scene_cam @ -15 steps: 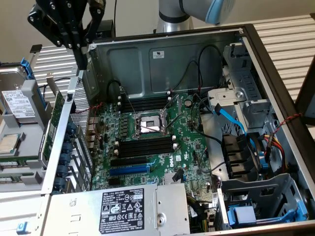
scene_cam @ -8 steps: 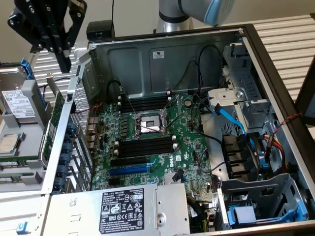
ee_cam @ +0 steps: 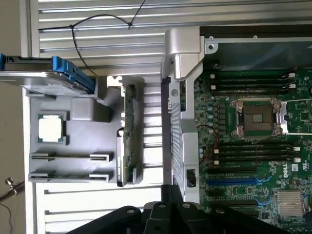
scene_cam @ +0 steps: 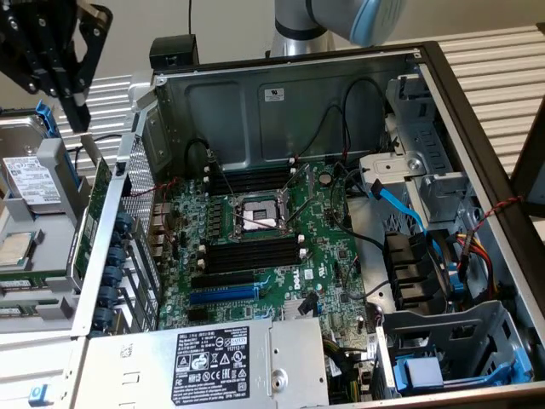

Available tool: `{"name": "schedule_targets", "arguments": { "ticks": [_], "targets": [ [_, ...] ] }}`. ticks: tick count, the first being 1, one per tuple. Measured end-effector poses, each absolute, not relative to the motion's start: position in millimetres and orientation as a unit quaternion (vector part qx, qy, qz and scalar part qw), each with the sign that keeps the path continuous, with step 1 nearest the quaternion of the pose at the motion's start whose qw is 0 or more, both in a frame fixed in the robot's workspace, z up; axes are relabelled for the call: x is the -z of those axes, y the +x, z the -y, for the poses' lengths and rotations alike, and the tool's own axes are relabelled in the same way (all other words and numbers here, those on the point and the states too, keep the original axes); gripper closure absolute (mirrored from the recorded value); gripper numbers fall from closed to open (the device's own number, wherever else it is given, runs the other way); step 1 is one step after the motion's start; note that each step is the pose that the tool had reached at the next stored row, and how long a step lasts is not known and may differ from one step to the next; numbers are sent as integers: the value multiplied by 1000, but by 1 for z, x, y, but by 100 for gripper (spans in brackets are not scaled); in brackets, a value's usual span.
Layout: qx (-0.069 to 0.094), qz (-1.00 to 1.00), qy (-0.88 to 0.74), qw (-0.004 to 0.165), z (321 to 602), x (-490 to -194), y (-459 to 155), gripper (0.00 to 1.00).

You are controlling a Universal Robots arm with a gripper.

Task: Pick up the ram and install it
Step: 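Reach for the ram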

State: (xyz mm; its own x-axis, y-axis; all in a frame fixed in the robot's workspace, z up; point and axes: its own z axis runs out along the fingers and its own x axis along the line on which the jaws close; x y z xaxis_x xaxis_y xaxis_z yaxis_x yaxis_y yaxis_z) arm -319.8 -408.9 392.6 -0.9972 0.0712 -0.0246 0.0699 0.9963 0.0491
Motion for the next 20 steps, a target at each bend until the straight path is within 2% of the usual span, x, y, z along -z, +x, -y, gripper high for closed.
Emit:
{"name": "schedule_targets", "arguments": {
  "ticks": [20],
  "targets": [
    [-24,-999,35,14,409,-391,-404,89]
  ]
}}
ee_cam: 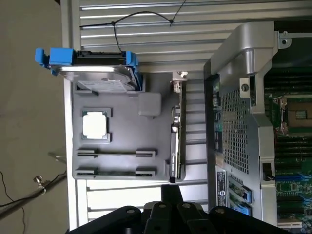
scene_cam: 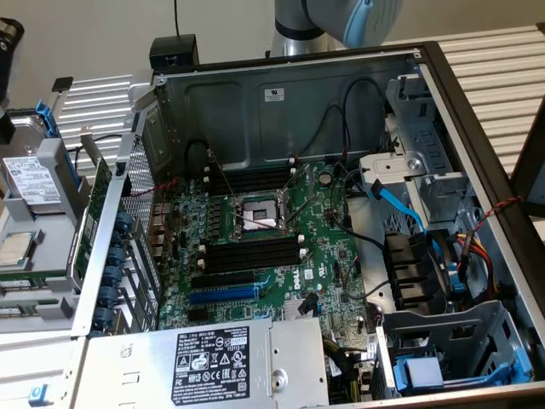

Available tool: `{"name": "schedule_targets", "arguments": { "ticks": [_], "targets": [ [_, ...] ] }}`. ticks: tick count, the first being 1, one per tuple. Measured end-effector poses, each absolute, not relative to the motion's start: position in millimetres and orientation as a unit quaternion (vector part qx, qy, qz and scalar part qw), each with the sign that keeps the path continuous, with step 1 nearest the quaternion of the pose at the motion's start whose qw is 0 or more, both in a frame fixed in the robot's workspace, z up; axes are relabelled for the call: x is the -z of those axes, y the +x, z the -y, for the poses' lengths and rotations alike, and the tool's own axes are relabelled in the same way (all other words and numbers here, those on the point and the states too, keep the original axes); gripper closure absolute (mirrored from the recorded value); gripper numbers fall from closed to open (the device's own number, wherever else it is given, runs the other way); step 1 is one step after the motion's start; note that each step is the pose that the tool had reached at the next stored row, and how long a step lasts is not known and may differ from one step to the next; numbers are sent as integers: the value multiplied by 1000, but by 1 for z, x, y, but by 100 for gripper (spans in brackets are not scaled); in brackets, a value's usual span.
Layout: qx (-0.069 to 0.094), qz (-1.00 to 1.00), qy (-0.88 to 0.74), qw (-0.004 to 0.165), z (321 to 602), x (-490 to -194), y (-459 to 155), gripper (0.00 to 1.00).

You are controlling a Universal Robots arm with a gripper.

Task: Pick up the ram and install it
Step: 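Reach for the ram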

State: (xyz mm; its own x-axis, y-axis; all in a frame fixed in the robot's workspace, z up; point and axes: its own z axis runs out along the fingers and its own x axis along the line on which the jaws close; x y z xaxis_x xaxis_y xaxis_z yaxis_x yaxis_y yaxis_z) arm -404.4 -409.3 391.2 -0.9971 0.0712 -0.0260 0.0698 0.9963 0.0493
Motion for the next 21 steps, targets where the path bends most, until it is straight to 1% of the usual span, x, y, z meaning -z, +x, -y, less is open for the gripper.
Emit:
{"name": "schedule_targets", "arguments": {
  "ticks": [9,21],
  "targets": [
    [-24,-999,35,14,409,-390,-438,89],
    [-24,-999,35,14,409,-390,-463,89]
  ]
}}
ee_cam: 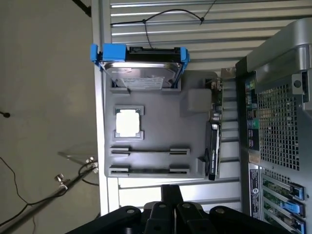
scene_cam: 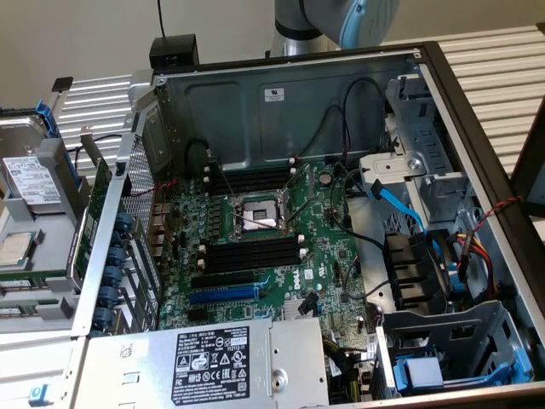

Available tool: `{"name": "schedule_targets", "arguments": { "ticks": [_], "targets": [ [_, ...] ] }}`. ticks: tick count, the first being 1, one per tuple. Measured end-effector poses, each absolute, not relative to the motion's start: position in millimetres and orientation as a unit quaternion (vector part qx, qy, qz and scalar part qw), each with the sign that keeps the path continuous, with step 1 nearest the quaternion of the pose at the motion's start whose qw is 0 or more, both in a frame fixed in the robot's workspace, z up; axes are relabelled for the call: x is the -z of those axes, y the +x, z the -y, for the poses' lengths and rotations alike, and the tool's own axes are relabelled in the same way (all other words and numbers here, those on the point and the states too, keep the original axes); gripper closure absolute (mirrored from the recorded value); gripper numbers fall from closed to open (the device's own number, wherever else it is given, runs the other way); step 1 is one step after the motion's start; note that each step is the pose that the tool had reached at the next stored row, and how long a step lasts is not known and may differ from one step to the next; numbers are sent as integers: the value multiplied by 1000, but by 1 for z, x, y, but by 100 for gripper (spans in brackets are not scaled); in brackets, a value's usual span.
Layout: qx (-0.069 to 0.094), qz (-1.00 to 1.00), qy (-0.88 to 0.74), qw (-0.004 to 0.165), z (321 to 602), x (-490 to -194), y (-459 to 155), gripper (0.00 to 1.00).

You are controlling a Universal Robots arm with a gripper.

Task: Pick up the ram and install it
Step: 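Reach for the ram, then pick up the ram and move it above insertion slot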

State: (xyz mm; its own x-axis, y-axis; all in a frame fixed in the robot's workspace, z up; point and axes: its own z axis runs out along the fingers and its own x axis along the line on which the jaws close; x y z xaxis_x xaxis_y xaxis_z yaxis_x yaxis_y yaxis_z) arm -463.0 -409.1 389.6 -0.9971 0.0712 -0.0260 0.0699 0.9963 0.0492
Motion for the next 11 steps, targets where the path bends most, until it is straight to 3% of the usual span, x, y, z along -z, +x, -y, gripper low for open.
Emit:
{"name": "schedule_targets", "arguments": {
  "ticks": [11],
  "targets": [
    [-24,-999,35,14,409,-390,-471,89]
  ]
}}
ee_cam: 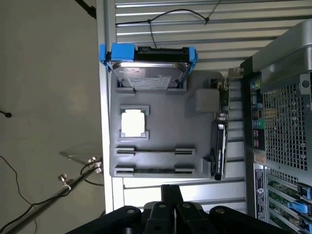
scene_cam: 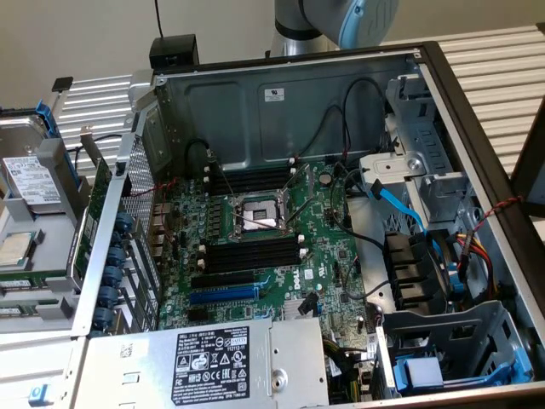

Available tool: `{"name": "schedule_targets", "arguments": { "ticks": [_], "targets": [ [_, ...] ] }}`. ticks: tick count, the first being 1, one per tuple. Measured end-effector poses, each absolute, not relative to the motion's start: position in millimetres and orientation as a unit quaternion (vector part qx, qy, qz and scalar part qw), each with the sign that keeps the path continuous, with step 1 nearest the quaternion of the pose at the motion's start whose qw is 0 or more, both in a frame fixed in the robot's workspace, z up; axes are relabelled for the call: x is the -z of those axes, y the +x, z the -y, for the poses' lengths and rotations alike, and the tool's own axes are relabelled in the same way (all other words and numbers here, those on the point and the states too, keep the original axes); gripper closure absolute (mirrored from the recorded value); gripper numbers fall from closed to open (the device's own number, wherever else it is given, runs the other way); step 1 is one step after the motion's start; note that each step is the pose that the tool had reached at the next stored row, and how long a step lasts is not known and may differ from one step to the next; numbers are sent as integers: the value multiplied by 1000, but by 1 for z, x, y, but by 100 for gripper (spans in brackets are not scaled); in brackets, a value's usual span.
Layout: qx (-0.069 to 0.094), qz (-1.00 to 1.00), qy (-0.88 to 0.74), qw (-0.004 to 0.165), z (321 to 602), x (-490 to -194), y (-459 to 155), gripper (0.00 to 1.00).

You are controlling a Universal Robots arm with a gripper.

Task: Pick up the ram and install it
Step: 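Pick up the ram and move it above insertion slot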

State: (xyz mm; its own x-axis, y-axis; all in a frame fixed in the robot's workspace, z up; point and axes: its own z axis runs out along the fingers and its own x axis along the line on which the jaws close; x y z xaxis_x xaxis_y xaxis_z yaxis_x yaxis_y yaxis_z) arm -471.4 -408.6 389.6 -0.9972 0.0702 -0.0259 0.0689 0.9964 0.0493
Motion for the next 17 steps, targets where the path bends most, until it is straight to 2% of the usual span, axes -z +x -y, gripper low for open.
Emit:
{"name": "schedule_targets", "arguments": {
  "ticks": [17],
  "targets": [
    [-26,-993,-115,10,409,-389,-472,89]
  ]
}}
